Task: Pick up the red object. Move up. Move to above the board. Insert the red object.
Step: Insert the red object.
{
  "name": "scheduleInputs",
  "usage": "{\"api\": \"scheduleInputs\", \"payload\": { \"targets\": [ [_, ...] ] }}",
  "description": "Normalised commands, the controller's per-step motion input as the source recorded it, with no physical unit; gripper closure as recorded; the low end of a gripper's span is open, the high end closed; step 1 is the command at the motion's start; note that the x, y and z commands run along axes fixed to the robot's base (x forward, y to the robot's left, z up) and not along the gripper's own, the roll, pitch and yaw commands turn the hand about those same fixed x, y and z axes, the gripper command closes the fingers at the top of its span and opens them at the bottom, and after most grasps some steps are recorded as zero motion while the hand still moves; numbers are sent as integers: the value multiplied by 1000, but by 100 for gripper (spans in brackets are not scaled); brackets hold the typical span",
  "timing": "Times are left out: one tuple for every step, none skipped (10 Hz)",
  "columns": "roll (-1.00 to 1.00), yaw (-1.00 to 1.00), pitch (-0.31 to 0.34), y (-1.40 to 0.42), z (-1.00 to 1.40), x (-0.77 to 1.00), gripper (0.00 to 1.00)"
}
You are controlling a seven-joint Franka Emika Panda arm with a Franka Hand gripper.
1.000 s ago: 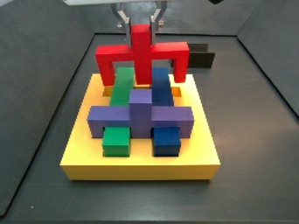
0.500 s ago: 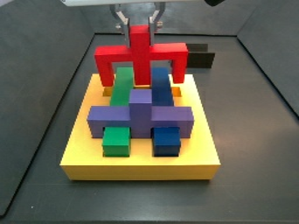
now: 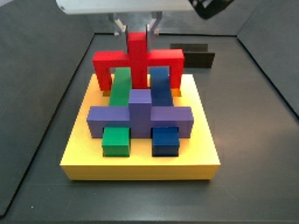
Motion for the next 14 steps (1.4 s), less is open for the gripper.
{"api": "scheduleInputs", "payload": {
  "targets": [
    [0,0,-53,-3,-266,94,100],
    [0,0,-29,0,-243,66,100],
    [50,-29,0,0,-177,20,100],
    [0,-49,-21,0,-266,0,100],
    [0,-100,-30,-11,-351,0,100],
    [0,-191,-9,-77,-366,206,100],
    [49,-160,0,0,-351,297,100],
    [143,-40,0,77,-329,197,100],
    [171,0,0,66,-291,154,100],
    [169,0,0,14,-269,80,100],
    [156,0,-16,0,-389,0,100],
    [79,0,-20,20,-300,-114,100],
    [57,-9,-10,40,-163,-366,100],
    [69,-31,-39,63,-186,-463,100]
  ]
}}
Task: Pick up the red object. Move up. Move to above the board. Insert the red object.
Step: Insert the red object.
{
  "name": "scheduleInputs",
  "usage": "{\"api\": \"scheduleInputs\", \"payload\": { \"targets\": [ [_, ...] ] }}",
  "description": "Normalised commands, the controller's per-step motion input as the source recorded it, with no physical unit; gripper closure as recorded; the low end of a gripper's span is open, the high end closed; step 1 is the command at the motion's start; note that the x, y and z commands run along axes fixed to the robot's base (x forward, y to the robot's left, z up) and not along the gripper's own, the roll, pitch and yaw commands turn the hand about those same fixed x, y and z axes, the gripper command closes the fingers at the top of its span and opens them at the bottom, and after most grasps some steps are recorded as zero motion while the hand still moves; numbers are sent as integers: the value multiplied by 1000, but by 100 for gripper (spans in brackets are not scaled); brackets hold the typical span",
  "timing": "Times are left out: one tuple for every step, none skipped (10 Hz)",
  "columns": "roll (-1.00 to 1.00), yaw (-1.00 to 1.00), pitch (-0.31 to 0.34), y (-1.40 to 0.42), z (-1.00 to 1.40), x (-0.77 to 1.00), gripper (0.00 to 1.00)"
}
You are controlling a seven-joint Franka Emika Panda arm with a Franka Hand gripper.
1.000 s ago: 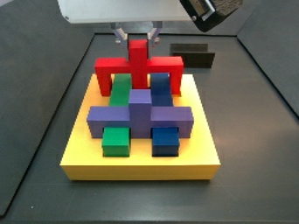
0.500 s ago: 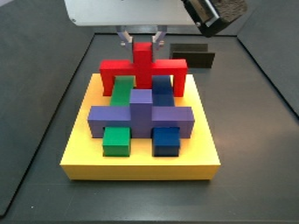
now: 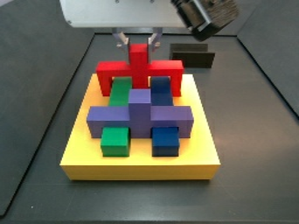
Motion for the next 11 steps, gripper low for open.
{"api": "scheduleInputs", "payload": {
  "targets": [
    [90,0,-43,11,-214,-300,100],
    [97,0,-37,0,-274,-123,100],
    [150,0,0,0,-369,0,100],
    [249,0,-57,0,-660,0,100],
    [173,0,-96,0,-780,-3,100],
    [143,0,-79,0,-626,0,100],
    [170,0,-29,-20,-597,114,100],
    [241,0,0,-66,-583,149,100],
    [293,0,53,-169,-634,314,100],
    [187,0,41,-74,-271,100,100],
    [0,0,0,0,0,0,100]
  ]
}}
